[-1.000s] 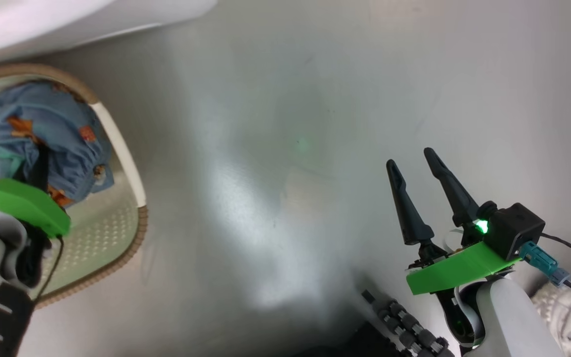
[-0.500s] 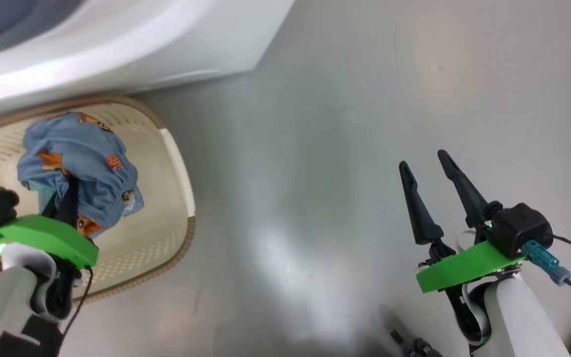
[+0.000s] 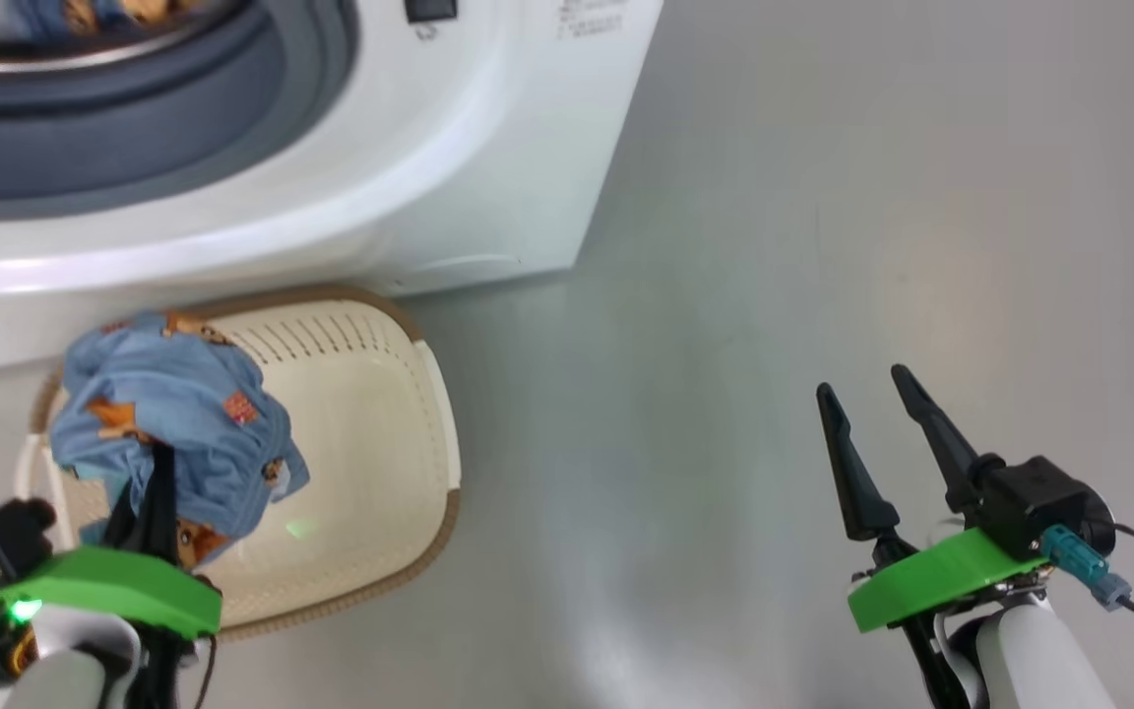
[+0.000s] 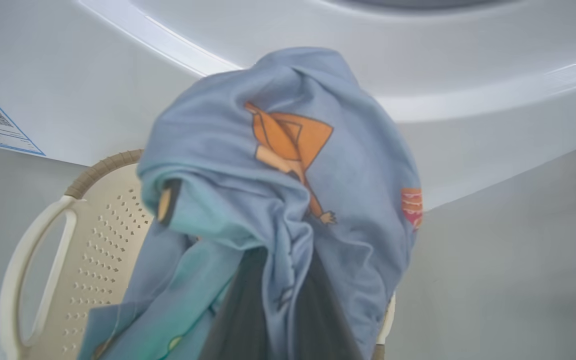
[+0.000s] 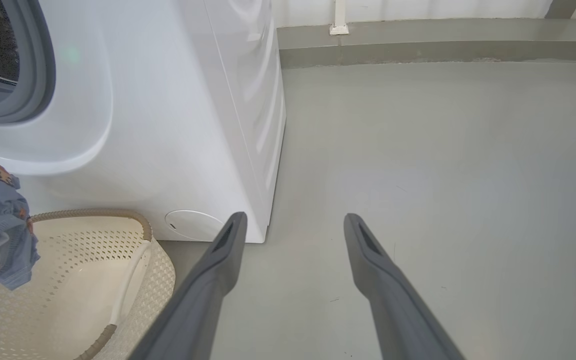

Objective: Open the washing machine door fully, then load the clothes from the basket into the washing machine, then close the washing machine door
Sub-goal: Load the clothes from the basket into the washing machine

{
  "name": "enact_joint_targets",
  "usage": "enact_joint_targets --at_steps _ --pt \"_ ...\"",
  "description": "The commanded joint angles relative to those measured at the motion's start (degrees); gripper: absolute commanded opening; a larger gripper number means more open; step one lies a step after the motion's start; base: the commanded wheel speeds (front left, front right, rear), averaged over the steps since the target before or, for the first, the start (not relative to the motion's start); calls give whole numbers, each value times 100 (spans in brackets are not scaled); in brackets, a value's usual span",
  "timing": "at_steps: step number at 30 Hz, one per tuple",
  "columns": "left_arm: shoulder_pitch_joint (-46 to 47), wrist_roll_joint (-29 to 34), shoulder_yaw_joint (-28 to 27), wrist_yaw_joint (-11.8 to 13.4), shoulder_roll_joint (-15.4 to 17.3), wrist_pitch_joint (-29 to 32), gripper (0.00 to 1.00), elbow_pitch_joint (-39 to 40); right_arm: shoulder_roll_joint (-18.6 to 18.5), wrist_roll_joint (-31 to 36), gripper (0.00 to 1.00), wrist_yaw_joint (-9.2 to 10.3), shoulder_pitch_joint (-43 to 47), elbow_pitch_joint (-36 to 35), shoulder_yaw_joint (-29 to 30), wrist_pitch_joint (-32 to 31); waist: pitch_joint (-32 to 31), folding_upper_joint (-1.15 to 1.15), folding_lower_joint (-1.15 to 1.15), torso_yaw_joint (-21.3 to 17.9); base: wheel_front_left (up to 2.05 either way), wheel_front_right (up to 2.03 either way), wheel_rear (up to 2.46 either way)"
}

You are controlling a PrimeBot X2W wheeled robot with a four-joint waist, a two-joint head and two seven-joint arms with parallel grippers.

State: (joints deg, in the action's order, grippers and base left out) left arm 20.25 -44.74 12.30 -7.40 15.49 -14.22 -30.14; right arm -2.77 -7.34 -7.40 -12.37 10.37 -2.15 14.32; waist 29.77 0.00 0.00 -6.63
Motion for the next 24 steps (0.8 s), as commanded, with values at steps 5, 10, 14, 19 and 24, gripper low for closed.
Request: enact_joint_targets --at_steps 5,10,14,19,24 --pt "-508 286 -578 -9 -55 -77 0 503 -10 57 100 -9 315 -21 -114 68 -834 0 0 253 0 0 0" --pt "-811 536 -855 -9 -234 -77 0 854 -10 58 100 -9 490 29 -64 68 -1239 0 0 343 0 0 0" --pt "-1079 821 -1122 -9 -336 -77 0 1121 -10 105 100 -9 613 45 -25 68 -1541 0 0 379 0 0 0" --pt "-1395 1302 -1525 -9 -540 -77 0 1641 -10 140 100 -9 769 67 8 68 -1871 0 0 437 0 0 0" --pt "-1616 1603 -1701 -9 -659 -77 0 1952 -10 124 100 -9 882 89 -7 68 -2081 0 0 480 0 0 0"
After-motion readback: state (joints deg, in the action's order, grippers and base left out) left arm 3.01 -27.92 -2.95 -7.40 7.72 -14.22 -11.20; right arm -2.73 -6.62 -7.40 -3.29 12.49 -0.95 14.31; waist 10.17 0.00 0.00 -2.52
